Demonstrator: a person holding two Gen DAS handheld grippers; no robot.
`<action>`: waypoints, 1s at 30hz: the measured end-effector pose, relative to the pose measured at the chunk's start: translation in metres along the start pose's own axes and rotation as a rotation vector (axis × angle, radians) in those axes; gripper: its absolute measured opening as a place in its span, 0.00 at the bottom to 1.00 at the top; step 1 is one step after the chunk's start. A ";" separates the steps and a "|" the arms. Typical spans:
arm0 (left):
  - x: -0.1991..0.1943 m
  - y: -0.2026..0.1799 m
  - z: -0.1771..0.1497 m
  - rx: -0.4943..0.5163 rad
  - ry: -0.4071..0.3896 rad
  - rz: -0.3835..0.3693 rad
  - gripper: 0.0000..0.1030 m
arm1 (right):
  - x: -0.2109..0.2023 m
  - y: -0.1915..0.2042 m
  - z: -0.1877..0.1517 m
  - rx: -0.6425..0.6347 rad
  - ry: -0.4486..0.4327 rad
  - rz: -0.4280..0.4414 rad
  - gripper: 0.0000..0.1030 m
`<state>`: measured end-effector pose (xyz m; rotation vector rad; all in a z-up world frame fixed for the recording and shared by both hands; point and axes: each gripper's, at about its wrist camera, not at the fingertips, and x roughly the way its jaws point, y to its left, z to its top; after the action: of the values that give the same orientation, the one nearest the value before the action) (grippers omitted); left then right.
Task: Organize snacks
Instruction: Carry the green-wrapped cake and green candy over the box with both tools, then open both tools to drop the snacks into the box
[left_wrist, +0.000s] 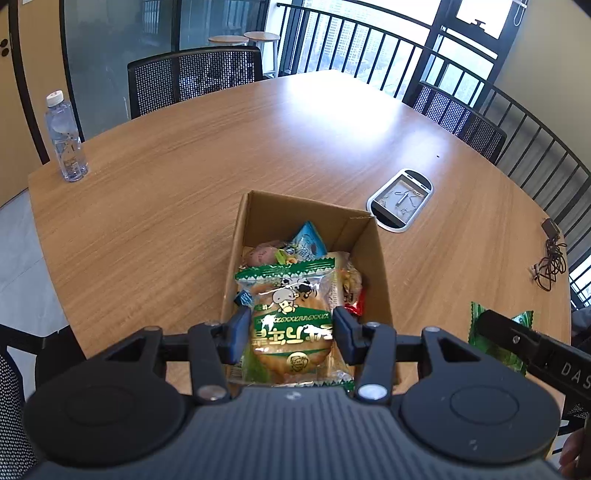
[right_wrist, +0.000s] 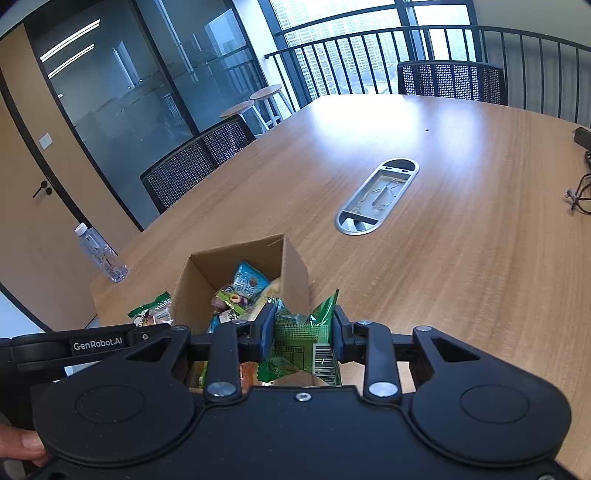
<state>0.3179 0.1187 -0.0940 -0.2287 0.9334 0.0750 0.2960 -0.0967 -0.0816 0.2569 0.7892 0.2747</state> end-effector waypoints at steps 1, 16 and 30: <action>0.003 0.003 0.002 0.000 0.004 -0.003 0.46 | 0.002 0.003 0.000 0.002 0.003 0.000 0.29; 0.039 0.031 0.019 -0.020 0.055 -0.054 0.52 | 0.033 0.037 0.000 -0.002 0.043 -0.018 0.29; 0.037 0.062 0.021 -0.059 0.065 -0.039 0.74 | 0.052 0.061 -0.011 0.014 0.088 -0.017 0.66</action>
<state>0.3460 0.1823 -0.1216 -0.3049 0.9917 0.0598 0.3140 -0.0207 -0.1030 0.2527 0.8807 0.2657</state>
